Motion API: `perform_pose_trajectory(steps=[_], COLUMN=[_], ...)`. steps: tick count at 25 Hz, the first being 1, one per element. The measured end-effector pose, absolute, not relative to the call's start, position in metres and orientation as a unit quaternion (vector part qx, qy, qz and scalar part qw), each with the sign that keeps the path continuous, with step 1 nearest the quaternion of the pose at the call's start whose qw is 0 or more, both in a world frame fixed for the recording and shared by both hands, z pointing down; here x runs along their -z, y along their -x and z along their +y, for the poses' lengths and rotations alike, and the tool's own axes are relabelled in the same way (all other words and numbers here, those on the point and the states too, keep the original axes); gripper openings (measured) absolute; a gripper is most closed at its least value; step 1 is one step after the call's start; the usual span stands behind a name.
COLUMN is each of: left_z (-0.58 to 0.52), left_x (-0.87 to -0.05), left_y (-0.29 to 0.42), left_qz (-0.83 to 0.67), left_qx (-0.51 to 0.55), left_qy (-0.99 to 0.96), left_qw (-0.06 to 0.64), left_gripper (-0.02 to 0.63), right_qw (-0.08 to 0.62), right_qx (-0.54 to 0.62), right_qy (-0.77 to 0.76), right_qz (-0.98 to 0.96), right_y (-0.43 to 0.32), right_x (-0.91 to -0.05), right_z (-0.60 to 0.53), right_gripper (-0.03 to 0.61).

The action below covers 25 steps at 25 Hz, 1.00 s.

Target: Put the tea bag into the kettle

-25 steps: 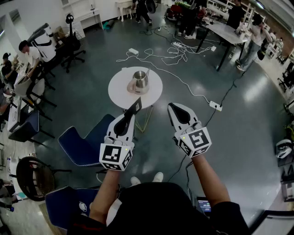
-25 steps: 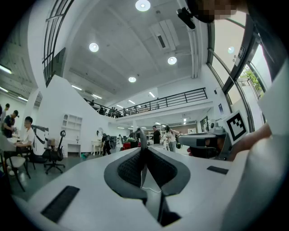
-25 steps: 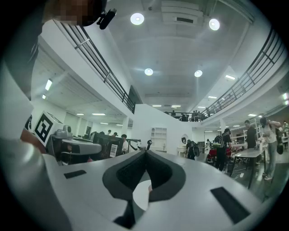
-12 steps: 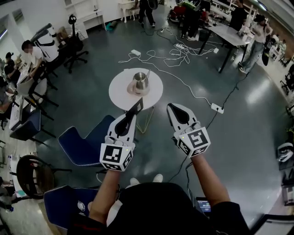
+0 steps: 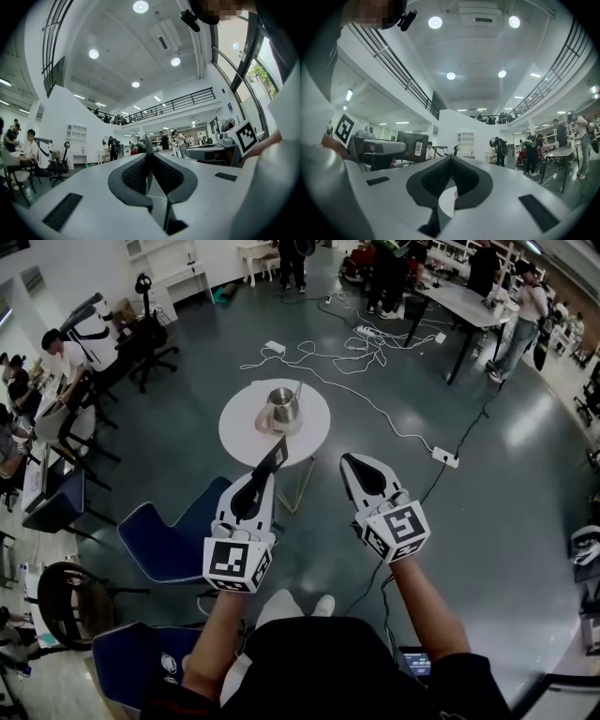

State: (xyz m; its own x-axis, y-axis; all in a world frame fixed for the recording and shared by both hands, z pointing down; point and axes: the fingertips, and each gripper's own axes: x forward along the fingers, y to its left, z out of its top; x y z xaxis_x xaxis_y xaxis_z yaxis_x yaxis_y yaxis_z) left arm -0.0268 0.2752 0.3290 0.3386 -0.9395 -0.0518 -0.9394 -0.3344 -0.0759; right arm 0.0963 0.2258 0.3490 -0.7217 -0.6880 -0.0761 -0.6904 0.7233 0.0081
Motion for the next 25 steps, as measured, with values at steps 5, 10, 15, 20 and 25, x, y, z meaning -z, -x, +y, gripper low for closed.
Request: perform_pose_trajectory(steps=[5,10,15,20,25], left_z=[0.266,0.252,0.231,0.207,0.182], left_x=[-0.331,-0.335,-0.337,-0.334,-0.328], left_y=[0.022,0.034,0.046,0.056,0.059], left_qz=[0.573,0.579,0.58,0.58,0.571], left_qx=[0.018,0.024,0.021,0.017,0.001], left_qy=[0.818,0.814,0.813,0.813,0.821], left_qw=[0.044,0.04,0.038,0.039,0.03], left_gripper=[0.035,0.035,0.035,0.035,0.035], right_qw=[0.036,0.032,0.035,0.033,0.036], right_qx=[-0.011,-0.008,-0.003,-0.008,-0.009], right_qy=[0.372,0.369,0.37,0.366,0.369], right_qz=[0.927,0.929,0.928,0.93,0.929], right_y=[-0.102,-0.095,-0.085,-0.072,-0.066], right_x=[-0.348,-0.351,-0.353,-0.349,-0.346], right_z=[0.212,0.197,0.175,0.155,0.129], right_gripper=[0.018,0.018,0.018,0.018,0.018])
